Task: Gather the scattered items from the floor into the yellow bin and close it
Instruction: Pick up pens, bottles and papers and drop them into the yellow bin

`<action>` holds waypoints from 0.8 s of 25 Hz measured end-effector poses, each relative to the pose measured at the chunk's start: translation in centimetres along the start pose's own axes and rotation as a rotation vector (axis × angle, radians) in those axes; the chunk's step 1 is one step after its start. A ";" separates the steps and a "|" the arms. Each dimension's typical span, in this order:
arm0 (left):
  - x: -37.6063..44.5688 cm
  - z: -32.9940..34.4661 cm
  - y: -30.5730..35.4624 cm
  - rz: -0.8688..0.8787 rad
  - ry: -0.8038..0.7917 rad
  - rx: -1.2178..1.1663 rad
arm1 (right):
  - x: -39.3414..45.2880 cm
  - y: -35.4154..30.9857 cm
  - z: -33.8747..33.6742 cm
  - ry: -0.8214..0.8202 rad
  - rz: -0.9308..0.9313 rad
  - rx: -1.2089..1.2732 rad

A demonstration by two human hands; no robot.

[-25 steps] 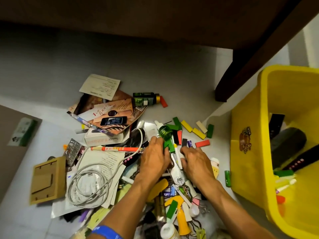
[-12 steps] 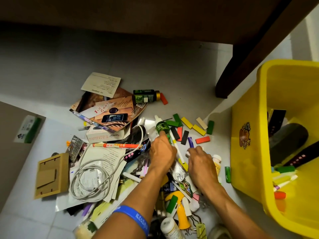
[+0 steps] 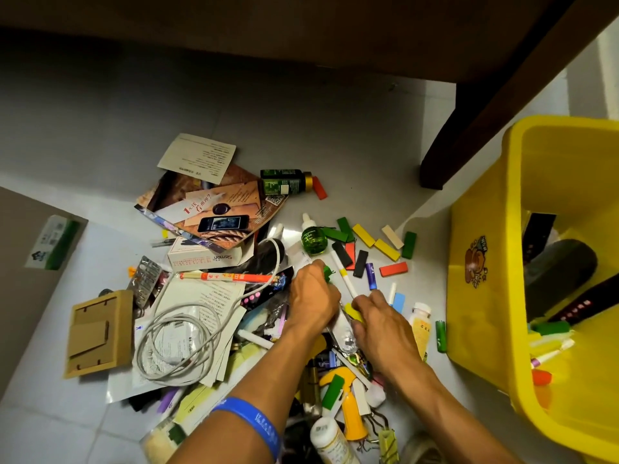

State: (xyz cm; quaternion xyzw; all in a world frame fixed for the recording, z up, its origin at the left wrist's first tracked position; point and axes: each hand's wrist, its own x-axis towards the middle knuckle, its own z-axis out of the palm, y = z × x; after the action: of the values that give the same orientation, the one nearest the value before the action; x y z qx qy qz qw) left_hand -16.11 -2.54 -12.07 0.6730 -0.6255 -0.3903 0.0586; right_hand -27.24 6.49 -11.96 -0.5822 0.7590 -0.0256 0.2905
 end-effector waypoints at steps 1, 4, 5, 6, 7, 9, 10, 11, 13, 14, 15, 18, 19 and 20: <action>-0.1 -0.2 0.0 0.017 0.031 -0.028 | 0.1 -0.5 0.3 0.002 -0.005 -0.070; -0.4 -0.9 0.4 0.074 0.044 -0.167 | 0.2 -1.1 0.8 0.022 -0.013 -0.109; -0.5 -1.0 0.7 0.101 -0.004 -0.239 | 0.2 -0.9 0.8 0.033 -0.002 -0.081; -0.6 -1.1 1.0 0.133 -0.050 -0.319 | 0.2 -0.7 0.8 0.047 0.010 -0.050; -0.5 -1.2 1.5 0.147 -0.072 -0.384 | 0.1 -0.7 0.7 0.055 0.012 -0.030; 0.1 -1.5 2.8 0.135 -0.068 -0.491 | -0.3 -0.7 0.6 0.042 0.006 0.004; 0.8 -1.6 3.6 0.109 -0.073 -0.549 | -0.5 -0.6 0.7 0.027 0.023 0.032; 1.5 -2.0 4.4 0.090 -0.086 -0.570 | -0.8 -0.6 0.7 0.009 0.052 0.080; 3.5 -2.7 5.9 0.140 -0.105 -0.444 | -1.2 -0.5 0.7 0.006 0.149 0.239; 4.5 -3.1 6.3 0.217 -0.105 -0.271 | -1.2 -0.3 0.5 0.009 0.243 0.375; 5.4 -3.4 6.6 0.302 -0.094 -0.063 | -0.9 0.0 0.1 0.012 0.369 0.556; 6.5 -3.2 6.9 0.371 -0.048 0.313 | 0.9 1.4 -1.2 0.064 0.712 0.995; 6.4 -3.0 6.8 0.364 -0.037 0.365 | 1.4 1.7 -1.6 0.116 0.751 1.003; 6.2 -2.7 6.8 0.374 -0.034 0.399 | 1.9 1.8 -2.1 0.187 0.737 0.923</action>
State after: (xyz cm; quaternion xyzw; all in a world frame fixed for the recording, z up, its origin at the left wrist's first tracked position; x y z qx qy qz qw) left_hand -20.46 -10.60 -9.21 0.5372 -0.8045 -0.2529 -0.0149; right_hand -30.07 4.75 -11.71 -0.0896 0.8437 -0.3013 0.4351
